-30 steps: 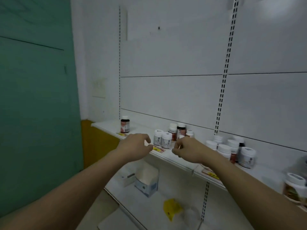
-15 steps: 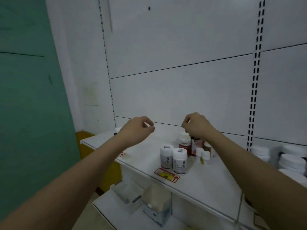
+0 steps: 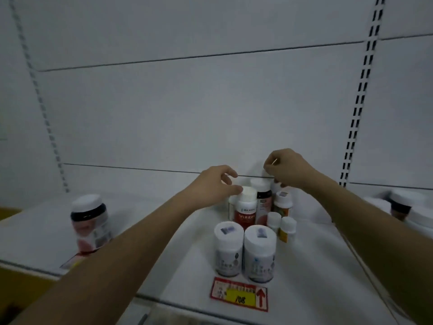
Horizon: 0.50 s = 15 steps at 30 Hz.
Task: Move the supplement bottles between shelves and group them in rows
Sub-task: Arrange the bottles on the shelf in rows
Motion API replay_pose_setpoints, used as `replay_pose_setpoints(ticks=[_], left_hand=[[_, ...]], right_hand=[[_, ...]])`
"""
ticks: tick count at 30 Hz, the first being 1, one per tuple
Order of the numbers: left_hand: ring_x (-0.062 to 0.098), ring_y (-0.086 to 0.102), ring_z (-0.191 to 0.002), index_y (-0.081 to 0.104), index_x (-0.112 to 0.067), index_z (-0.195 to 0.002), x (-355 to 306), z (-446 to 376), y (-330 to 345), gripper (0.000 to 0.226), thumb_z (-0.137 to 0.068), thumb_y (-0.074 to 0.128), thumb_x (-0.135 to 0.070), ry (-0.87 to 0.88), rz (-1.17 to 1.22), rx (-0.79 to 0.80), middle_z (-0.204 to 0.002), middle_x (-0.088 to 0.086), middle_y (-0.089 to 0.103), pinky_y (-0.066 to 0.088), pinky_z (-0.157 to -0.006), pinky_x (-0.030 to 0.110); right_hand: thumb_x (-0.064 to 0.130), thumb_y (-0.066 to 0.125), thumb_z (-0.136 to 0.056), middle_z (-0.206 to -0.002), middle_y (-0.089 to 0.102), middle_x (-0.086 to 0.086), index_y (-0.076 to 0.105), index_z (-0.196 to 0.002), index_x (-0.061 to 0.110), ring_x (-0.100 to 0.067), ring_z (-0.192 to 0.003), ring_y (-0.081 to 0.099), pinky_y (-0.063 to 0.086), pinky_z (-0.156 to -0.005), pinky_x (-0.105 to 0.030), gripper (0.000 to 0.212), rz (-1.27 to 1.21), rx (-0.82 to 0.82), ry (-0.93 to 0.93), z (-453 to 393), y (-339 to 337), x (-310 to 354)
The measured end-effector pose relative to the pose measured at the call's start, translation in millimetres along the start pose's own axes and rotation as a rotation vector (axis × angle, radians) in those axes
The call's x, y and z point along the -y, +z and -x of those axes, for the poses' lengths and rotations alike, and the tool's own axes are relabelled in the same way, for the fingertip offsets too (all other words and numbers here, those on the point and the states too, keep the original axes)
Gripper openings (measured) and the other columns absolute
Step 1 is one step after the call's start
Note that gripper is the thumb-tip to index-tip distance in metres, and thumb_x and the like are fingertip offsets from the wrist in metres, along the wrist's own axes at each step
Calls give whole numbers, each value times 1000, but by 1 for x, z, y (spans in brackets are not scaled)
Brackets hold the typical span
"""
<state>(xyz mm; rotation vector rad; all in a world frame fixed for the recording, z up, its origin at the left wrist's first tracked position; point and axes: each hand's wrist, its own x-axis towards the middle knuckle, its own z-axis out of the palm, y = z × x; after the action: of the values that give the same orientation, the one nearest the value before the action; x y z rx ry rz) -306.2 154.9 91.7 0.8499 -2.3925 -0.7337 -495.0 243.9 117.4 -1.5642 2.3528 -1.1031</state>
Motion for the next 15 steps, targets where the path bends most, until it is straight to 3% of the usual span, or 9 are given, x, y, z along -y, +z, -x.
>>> replay_pose_setpoints(ticks=[2, 6, 11, 15], left_hand=[[2, 59, -87, 60, -29, -119, 9, -17, 8, 41, -82, 73, -42, 51, 51, 85, -109, -9, 62, 40, -64, 15], [5, 60, -82, 66, -28, -109, 18, -32, 26, 35, -77, 79, -34, 130, 149, 187, -109, -5, 63, 45, -68, 18], [4, 62, -74, 69, -32, -94, 25, -38, 24, 28, -70, 85, -29, 190, 212, 164, -101, -8, 66, 48, -66, 20], [9, 67, -89, 71, -30, -101, 28, -41, 0, 32, -72, 83, -28, 176, 325, 122, -103, -7, 69, 57, -80, 32]], right_hand=[[13, 54, -95, -87, 66, -6, 64, -88, 12, -18, -69, 65, 51, -50, -24, 13, 1, -25, 35, -3, -1, -1], [16, 56, -94, -89, 67, -4, 65, -90, 13, -20, -71, 69, 53, -49, -23, 10, 55, -42, 85, -1, 7, -4], [18, 57, -95, -96, 67, -9, 63, -97, 14, -18, -69, 68, 53, -49, -23, 8, 209, 51, 194, -8, 6, -8], [19, 60, -94, -99, 68, -9, 65, -102, 11, -20, -74, 69, 57, -55, -26, 12, 232, 104, 240, -9, 0, -15]])
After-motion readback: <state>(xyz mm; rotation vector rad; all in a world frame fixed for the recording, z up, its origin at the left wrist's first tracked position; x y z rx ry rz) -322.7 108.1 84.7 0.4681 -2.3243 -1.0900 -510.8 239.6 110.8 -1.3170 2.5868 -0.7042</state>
